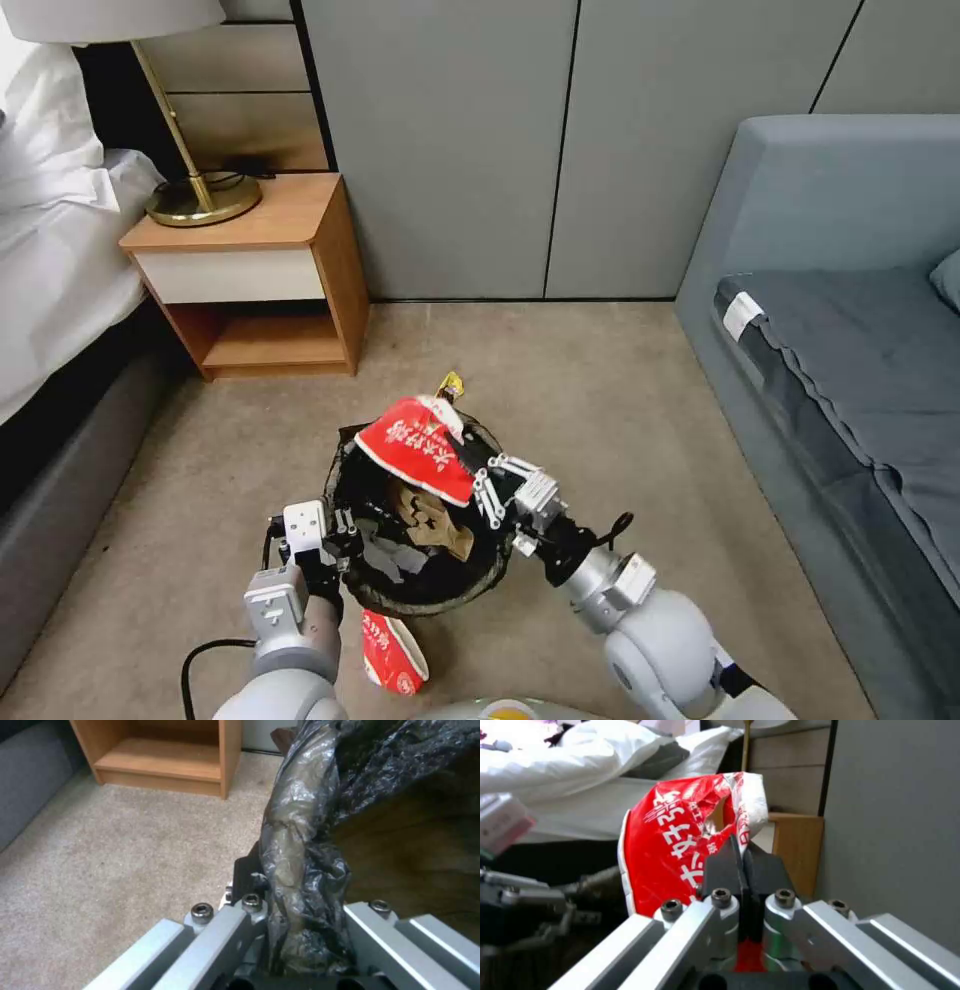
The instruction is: Pick up the trash bin, then pick up the garbage from the floor and place it into the trash bin.
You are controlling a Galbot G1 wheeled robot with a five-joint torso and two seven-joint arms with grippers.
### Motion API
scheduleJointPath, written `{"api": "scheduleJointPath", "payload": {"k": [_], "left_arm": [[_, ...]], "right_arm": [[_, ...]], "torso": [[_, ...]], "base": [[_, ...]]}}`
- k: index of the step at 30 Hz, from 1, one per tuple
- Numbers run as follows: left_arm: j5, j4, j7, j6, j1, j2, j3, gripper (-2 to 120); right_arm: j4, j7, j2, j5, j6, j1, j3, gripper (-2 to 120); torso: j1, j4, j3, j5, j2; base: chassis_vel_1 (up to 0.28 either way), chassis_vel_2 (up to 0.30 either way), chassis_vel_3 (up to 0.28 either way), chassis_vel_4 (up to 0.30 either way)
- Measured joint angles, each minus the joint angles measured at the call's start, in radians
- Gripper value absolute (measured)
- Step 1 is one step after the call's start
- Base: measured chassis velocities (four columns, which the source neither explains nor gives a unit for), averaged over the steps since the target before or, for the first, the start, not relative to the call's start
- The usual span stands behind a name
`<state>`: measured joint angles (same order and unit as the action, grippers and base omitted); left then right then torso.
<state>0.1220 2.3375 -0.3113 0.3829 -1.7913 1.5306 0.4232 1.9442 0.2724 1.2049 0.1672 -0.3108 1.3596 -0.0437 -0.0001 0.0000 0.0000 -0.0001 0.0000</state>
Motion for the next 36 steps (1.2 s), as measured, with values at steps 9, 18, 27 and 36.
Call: {"api": "scheduleJointPath", "payload": {"k": [9, 18, 27, 36], "left_arm": [[0.004, 0.000, 0.000, 0.006, 0.014, -0.001, 0.000, 1], [0.006, -0.001, 0.000, 0.007, 0.015, -0.001, 0.001, 1], [0.004, -0.001, 0.000, 0.006, 0.014, 0.001, -0.002, 1], [0.000, -0.001, -0.001, 0.006, 0.011, 0.001, -0.002, 1]], "right_arm": [[-0.056, -0.008, 0.002, -0.045, -0.007, 0.008, 0.035, 4], [-0.068, -0.019, 0.003, -0.062, -0.010, 0.014, 0.043, 35], [-0.051, -0.047, 0.000, -0.064, -0.010, 0.024, 0.030, 72], [0.018, -0.071, 0.003, -0.070, -0.013, 0.022, 0.003, 98]], "torso": [[0.000, -0.0001, 0.000, 0.0000, 0.000], [0.000, 0.0000, 0.000, 0.0000, 0.000], [0.000, 0.0000, 0.000, 0.0001, 0.000], [0.000, -0.0001, 0.000, 0.0001, 0.000]], "base": [[0.000, 0.000, 0.000, 0.000], [0.000, 0.000, 0.000, 0.000], [0.000, 0.000, 0.000, 0.000], [0.000, 0.000, 0.000, 0.000]]}}
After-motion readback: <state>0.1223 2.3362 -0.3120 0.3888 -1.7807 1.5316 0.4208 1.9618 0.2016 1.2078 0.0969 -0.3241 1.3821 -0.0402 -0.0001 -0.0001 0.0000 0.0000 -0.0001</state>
